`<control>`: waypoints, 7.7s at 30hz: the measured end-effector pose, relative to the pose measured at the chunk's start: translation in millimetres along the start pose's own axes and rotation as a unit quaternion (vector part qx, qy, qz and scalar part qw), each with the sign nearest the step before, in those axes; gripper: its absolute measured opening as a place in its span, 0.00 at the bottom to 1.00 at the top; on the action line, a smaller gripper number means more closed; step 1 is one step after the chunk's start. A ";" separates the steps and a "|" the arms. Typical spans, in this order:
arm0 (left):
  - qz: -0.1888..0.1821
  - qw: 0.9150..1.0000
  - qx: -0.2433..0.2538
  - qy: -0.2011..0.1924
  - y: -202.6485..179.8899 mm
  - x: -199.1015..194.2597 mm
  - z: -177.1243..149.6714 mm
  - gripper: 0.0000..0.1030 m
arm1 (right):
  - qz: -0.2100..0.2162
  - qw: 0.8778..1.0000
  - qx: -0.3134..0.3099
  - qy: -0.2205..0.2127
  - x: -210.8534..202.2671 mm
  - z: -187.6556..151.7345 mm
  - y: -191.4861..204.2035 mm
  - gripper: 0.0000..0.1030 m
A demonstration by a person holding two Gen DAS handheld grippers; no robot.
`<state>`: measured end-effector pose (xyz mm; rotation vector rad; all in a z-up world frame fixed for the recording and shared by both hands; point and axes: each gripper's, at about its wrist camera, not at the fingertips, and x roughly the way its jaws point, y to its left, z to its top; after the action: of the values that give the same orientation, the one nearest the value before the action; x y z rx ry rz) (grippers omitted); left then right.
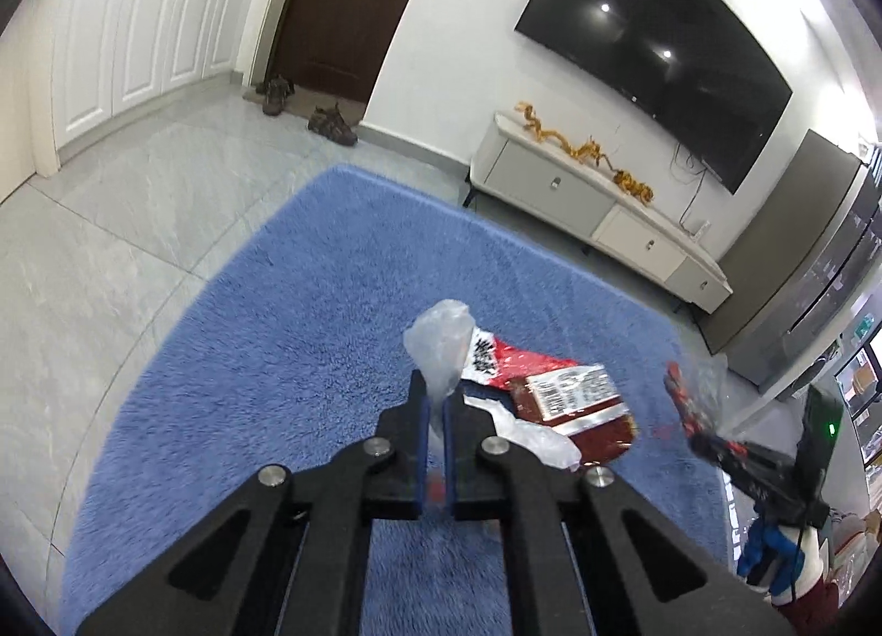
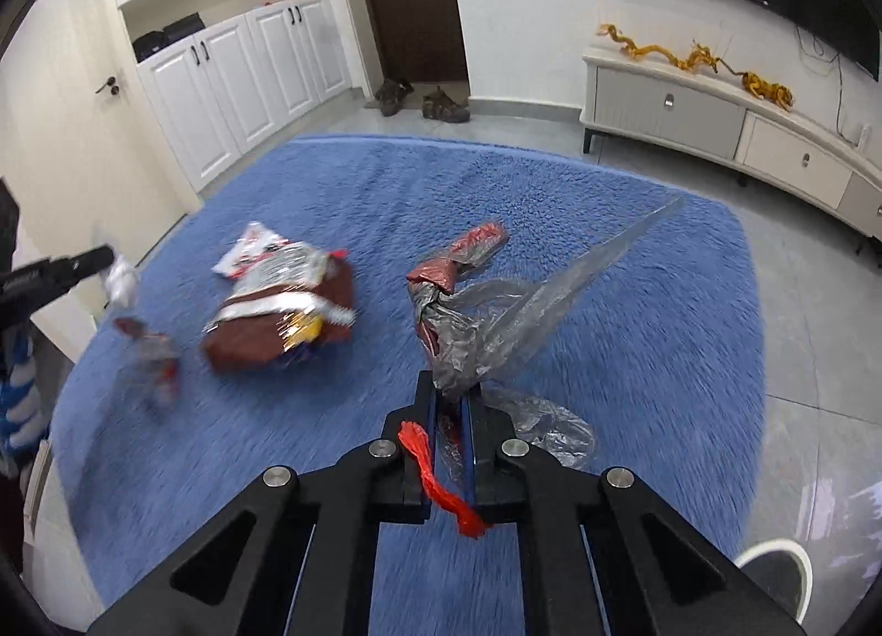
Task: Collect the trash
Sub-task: 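Carry both clear bags over the bin and open both grippers, then move both open grippers back to the last items on the rug, then grasp the grey-and-red wrapper with the left gripper while the right grasps the brown snack bag, then carry both items over the bin and open both grippers to drop them, then move both open grippers back to the red-and-white wrapper and purple bag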
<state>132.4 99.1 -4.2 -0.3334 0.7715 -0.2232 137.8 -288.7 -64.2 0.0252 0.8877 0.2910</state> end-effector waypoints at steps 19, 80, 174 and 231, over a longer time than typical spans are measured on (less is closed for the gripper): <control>-0.059 0.990 0.129 -0.011 -175.6 -48.6 -16.4 0.04 | -0.079 0.987 0.054 -0.128 -211.5 -95.9 -75.7 0.07; -0.177 0.922 0.299 0.169 -445.8 105.8 -172.8 0.48 | -0.163 0.945 0.283 -0.019 -177.4 -248.8 -254.0 0.45; -0.159 0.903 0.328 0.227 -523.2 182.0 -228.6 0.19 | -0.149 0.934 0.324 -0.033 -155.3 -246.9 -304.3 0.04; -0.065 0.993 0.027 0.094 -33.7 48.8 -49.2 0.56 | -0.026 1.000 0.009 -0.016 -116.8 -36.2 47.7 0.46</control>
<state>128.9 42.0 -55.8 -0.3139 0.9296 -0.4013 29.1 -276.9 8.5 0.0232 0.8586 0.2344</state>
